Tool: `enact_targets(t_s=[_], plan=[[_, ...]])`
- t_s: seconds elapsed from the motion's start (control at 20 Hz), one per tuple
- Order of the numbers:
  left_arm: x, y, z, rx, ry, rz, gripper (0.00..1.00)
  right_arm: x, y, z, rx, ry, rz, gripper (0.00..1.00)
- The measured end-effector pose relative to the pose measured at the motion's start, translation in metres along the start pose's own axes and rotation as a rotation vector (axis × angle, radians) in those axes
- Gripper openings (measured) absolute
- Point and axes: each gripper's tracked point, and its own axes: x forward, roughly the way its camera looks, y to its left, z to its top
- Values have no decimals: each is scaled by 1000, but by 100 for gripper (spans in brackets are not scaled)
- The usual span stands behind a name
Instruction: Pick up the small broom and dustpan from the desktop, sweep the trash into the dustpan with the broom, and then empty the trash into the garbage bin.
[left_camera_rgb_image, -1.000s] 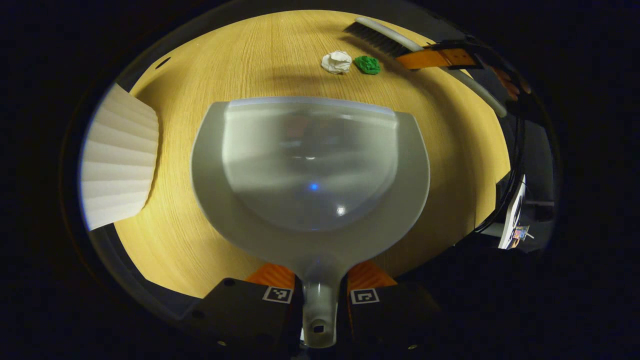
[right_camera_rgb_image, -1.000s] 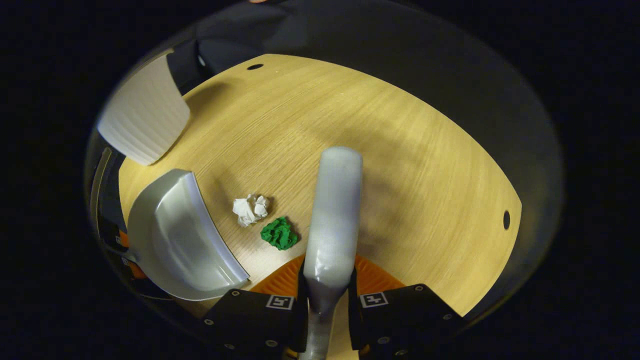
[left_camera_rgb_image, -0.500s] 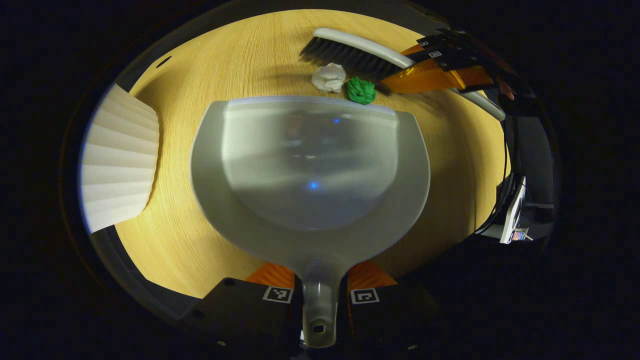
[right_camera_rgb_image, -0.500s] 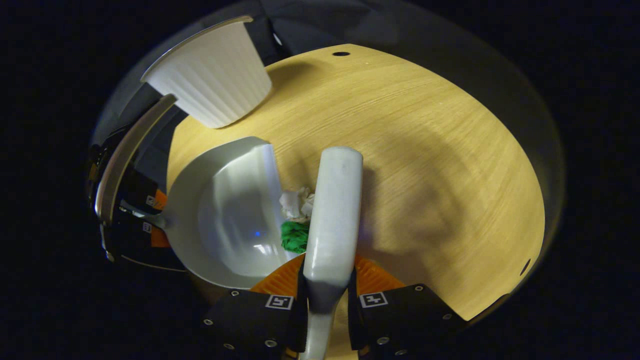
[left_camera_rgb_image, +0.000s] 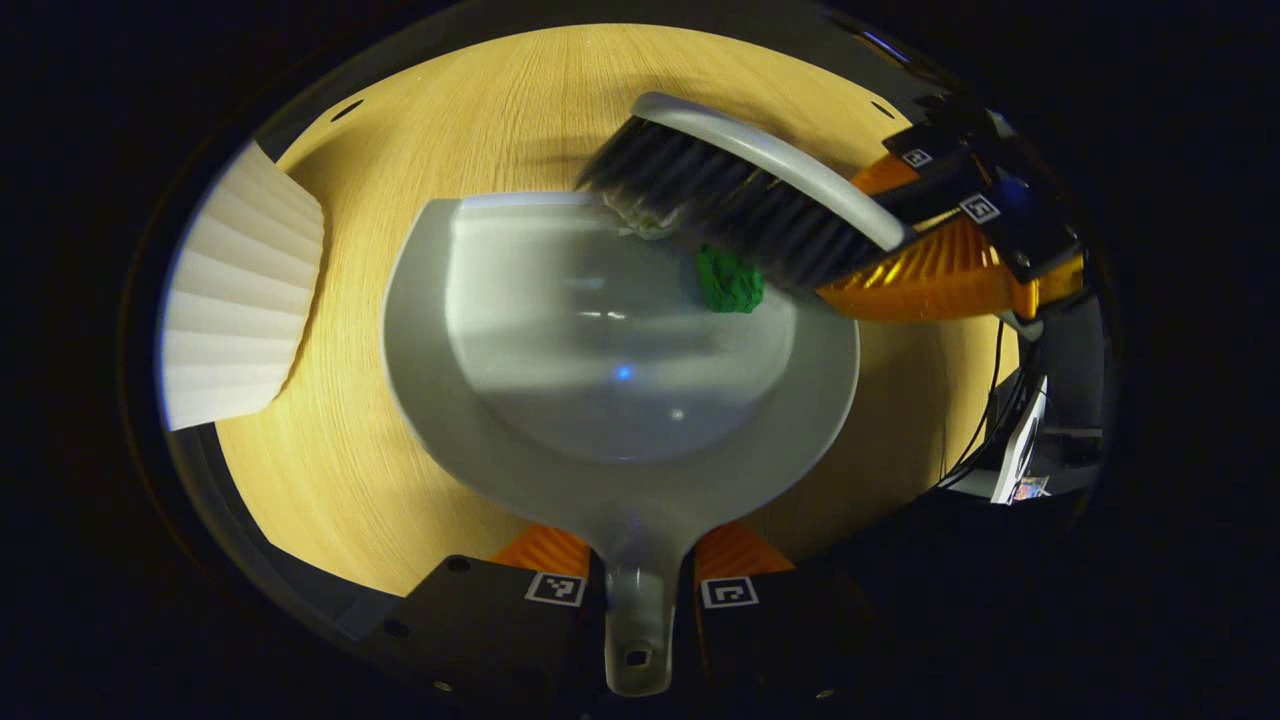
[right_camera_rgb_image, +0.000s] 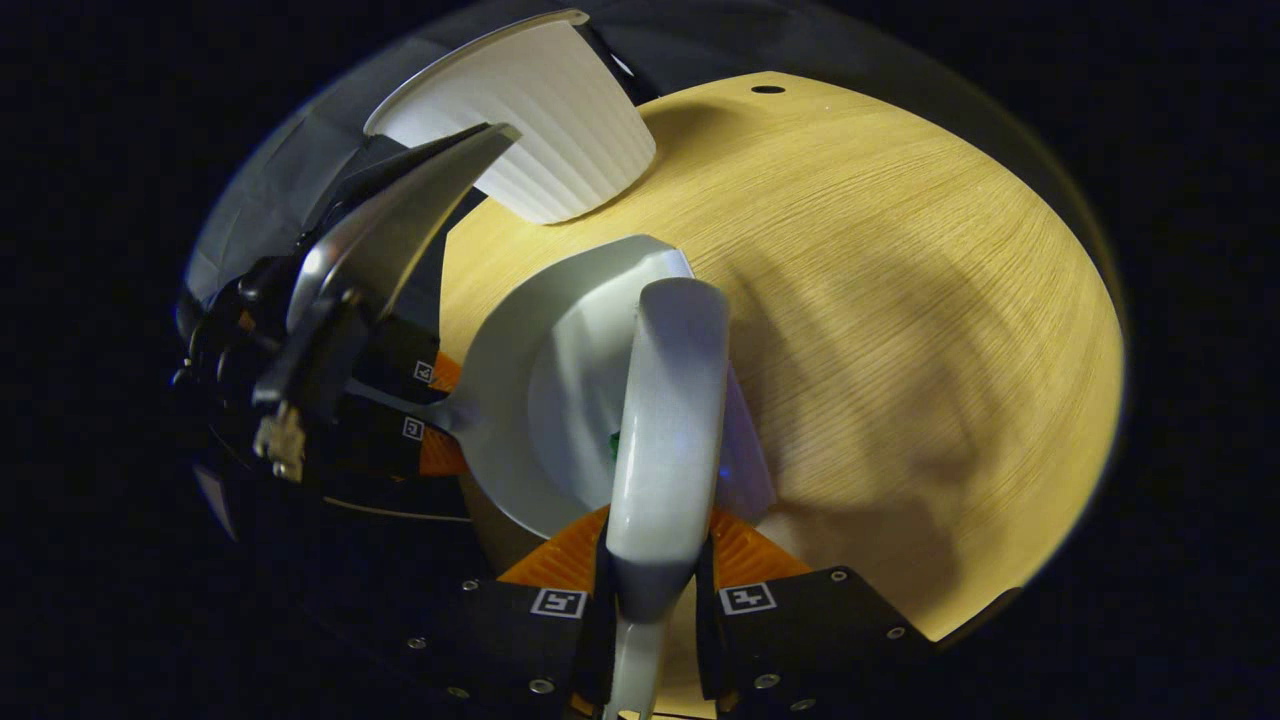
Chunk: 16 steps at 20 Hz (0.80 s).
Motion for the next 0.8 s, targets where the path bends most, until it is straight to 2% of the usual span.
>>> enact_targets(t_s=[0.1, 0.4, 0.6, 0.8], plan=[[2, 2, -1, -1, -9, -6, 28, -6, 9, 2, 22, -30, 20, 33], [9, 0, -3, -12, -52, -14, 28, -31, -15, 3, 130, -117, -74, 33], [10, 0, -1, -17, -91, -11, 27, -35, -44, -1, 205, -155, -187, 33], [10, -2, 3, -39, -156, 6, 28, -41, -77, -33, 410, -198, -374, 33]])
